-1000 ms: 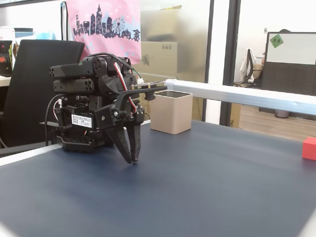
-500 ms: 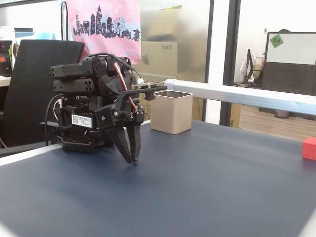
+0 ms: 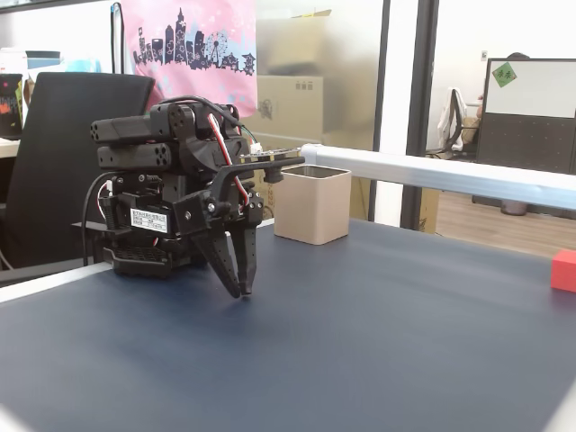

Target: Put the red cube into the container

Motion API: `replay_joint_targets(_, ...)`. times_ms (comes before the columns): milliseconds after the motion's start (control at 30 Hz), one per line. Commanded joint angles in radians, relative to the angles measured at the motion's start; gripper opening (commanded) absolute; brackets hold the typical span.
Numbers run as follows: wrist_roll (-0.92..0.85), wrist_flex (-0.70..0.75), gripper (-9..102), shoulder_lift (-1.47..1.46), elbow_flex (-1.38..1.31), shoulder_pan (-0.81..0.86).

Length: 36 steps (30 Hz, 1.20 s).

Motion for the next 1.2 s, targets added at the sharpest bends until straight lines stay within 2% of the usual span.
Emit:
replay_joint_targets(0,-0.011,0.009,1,0.077,0.015,0.011)
replay_joint_targets(133,-0.011,0.009,1,0.077,0.015,0.011)
replay_joint_targets(267,-0.011,0.009,6,0.078,0.015,0.017)
replay_joint_targets(500,-0.035,0.0,1,0.078,0.015,-0.026)
replay_joint_targets(567,-0.017,-0.075,0,0.078,0.015,-0.026)
replay_joint_targets(700,0.035,-0.328,0,0.02,0.015,-0.021)
replay_joint_targets(867,0.02,-0.558,0,-0.187,-0.066,-0.032)
replay_joint_targets(1000,0.04,-0.623,0,-0.397,-0.255,-0.077)
replay_joint_targets(1167,0.077,-0.604,0,-0.649,-0.563,-0.138)
